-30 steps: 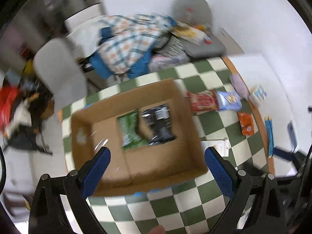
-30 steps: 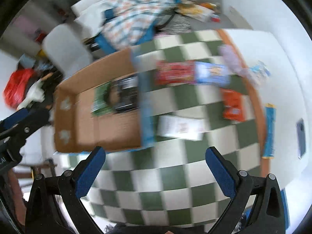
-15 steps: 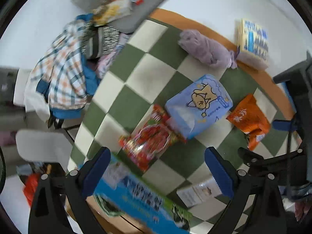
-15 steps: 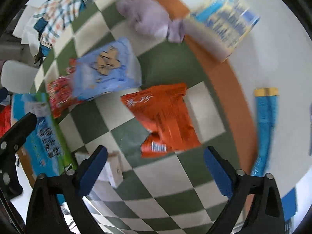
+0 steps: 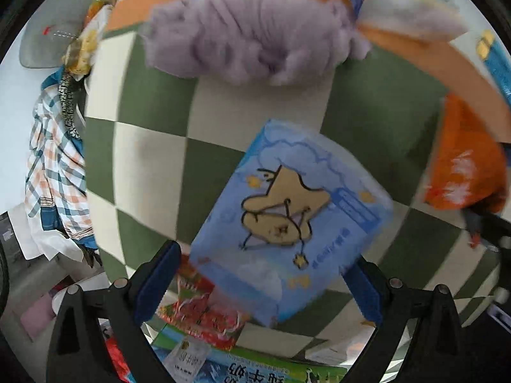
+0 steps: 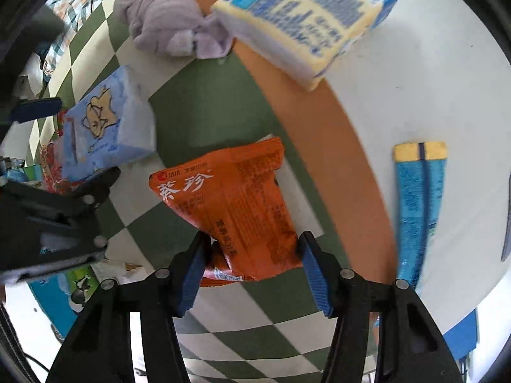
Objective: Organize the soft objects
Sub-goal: 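Grasp the blue cartoon pack with the left tool while the right tool grasps the orange bag, then carry both packs into the box and open both tools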
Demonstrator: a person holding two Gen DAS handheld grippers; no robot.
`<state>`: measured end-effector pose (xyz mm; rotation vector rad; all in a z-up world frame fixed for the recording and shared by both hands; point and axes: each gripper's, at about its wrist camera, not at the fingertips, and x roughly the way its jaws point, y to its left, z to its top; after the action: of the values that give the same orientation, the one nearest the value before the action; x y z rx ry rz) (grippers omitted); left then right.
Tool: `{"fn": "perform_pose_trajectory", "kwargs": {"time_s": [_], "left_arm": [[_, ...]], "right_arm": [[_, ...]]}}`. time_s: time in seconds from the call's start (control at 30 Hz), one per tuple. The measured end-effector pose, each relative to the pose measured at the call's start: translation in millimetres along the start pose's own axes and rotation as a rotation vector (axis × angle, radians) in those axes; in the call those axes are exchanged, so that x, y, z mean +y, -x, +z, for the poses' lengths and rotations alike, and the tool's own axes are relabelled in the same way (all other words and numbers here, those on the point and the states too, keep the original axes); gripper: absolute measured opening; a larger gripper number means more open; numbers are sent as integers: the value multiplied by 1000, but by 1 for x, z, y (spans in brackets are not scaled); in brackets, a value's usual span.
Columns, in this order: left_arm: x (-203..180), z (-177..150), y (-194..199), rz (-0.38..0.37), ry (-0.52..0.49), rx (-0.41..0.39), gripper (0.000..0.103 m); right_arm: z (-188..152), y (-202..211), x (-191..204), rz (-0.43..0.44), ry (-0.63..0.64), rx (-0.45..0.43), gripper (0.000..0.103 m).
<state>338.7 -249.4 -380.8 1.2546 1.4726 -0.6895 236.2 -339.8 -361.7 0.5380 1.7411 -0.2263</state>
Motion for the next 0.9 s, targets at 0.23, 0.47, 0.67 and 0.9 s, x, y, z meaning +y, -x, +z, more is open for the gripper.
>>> {"fn": "perform_pose_trajectory", "kwargs": {"time_s": [0.23,0.47,0.67,0.9], "left_arm": [[33,-5,12,-172,204,-61,56],[48,-37,24,-333,441,-104,46],[55,-94,61,-418,648,-210,46],[65,-194,114,-470,875,-356,46]], "right_arm": [[7,5,-16,10,5,5,59],[-7,5,-15,3,-9,-25,54],[-25,25,-14,7,8,-48,51],[-63,75,12,36,90,-127,50]]}}
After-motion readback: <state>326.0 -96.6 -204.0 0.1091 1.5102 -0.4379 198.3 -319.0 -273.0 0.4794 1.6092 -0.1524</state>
